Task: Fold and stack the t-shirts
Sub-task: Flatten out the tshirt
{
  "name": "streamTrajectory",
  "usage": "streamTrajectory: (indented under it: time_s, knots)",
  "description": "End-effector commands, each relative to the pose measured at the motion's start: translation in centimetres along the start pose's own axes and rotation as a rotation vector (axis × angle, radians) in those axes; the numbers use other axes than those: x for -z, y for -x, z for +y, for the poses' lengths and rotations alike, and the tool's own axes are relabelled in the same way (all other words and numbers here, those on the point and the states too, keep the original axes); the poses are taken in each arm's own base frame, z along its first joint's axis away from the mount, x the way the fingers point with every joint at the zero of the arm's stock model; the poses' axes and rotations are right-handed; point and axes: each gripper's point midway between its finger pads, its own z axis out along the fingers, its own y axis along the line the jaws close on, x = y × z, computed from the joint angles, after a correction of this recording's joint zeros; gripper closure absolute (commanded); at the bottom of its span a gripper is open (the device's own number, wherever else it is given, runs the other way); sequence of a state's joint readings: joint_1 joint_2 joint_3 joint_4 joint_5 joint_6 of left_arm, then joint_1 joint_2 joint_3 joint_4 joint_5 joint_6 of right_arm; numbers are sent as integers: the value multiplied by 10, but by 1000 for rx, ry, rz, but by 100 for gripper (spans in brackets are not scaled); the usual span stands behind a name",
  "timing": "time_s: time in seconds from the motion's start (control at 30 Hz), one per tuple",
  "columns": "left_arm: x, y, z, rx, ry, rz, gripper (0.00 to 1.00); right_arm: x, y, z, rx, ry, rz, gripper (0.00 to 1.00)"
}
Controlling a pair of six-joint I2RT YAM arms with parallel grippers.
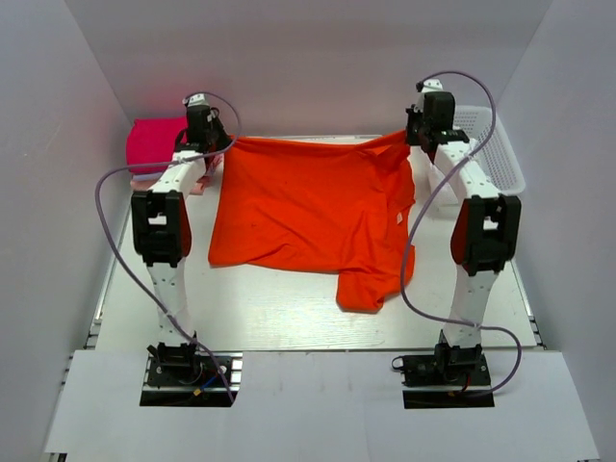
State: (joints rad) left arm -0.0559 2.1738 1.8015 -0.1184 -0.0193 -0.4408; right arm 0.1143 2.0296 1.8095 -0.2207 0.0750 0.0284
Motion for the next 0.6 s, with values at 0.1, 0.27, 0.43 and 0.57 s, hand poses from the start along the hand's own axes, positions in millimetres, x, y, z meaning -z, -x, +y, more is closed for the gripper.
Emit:
streamTrajectory:
  time_s: [0.1, 0.27, 0.43, 0.57]
  knots:
    - [-43, 53, -27, 13, -63, -113, 34, -43, 59, 2, -57, -5, -155, 70]
    - [-49, 67, -56, 32, -204, -146, 0, -51, 77, 37, -64, 170, -199, 28]
    - [-21, 67, -60, 1, -224, -124, 0, -24, 77, 44, -54, 183, -206, 10]
    - [6, 54, -61, -56, -214, -49, 0, 2, 72, 61, -30, 228, -168, 10]
